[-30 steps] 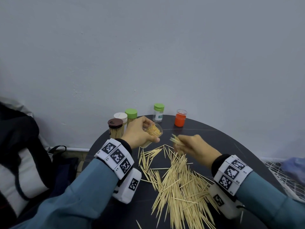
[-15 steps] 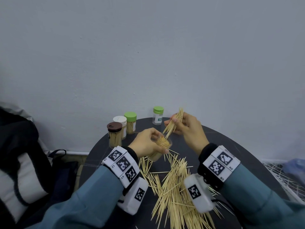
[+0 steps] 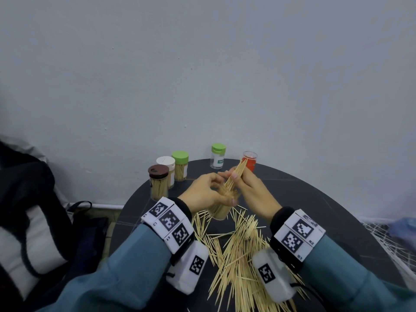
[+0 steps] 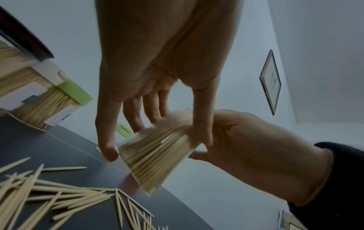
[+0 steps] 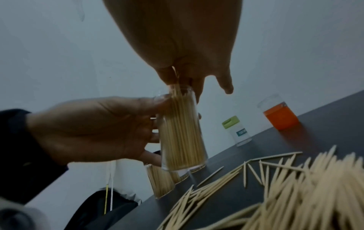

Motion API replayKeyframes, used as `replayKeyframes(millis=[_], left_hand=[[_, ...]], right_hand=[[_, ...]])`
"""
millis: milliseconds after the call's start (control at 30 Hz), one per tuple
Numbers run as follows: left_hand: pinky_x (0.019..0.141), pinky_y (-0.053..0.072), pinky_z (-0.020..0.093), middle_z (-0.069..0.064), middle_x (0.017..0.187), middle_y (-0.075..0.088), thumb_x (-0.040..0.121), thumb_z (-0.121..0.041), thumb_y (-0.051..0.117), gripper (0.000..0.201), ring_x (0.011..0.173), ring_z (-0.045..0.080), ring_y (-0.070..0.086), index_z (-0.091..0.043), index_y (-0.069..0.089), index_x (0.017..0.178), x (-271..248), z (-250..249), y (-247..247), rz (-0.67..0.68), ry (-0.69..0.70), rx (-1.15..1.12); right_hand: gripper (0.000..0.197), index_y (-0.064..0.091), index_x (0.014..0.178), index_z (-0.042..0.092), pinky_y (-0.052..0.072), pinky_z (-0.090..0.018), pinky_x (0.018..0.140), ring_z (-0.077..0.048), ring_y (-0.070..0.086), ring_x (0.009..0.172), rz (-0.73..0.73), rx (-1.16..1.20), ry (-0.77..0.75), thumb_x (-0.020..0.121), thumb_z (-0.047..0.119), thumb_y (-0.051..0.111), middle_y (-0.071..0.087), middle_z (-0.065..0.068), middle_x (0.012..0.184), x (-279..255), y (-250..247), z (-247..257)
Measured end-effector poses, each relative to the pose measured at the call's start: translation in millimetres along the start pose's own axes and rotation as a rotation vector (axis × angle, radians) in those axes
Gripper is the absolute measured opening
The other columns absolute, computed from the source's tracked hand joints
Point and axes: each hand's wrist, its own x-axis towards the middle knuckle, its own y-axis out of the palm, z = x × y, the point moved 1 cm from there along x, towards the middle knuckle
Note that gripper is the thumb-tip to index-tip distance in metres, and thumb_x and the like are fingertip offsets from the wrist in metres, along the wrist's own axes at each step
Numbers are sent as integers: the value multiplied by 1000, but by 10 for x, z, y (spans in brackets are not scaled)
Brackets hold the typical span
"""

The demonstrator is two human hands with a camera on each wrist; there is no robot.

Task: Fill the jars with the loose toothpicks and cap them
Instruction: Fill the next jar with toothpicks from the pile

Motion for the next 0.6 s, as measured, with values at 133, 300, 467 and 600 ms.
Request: replayKeyframes(millis=[133, 300, 467, 600], left_hand=[[87, 44, 36, -2, 105, 58, 68, -19, 83, 58, 102, 15, 54, -13, 54, 118, -1, 8, 11, 29, -9, -7], [82, 47, 30, -5, 106, 56, 72, -18, 80, 67, 106, 14, 54, -11, 46, 129, -31, -20, 35, 77, -17, -20], [70, 53, 30, 12, 119, 62, 77, -11, 75, 53, 108, 21, 60, -7, 49, 123, -69, -65, 46, 128, -54, -135], [74, 54, 34, 12, 121, 63, 79, -13, 73, 52, 112, 23, 60, -6, 50, 125, -81, -82, 41, 148, -77, -224]], right_hand=[[17, 49, 99, 18, 50, -13, 82, -6, 57, 110, 1, 210, 26, 101, 19, 32, 60, 0, 118, -25, 30, -14], [18, 45, 97, 8, 52, -14, 70, -1, 62, 97, -14, 357, 17, 101, 18, 31, 64, -7, 112, -24, 11, 29], [19, 42, 107, 3, 51, -13, 68, -4, 68, 86, -22, 459, -36, 101, 15, 28, 65, -13, 106, -45, 28, 38], [24, 34, 124, 11, 52, -17, 72, -14, 69, 92, -50, 364, -131, 101, 17, 30, 68, -12, 109, -75, -10, 59]])
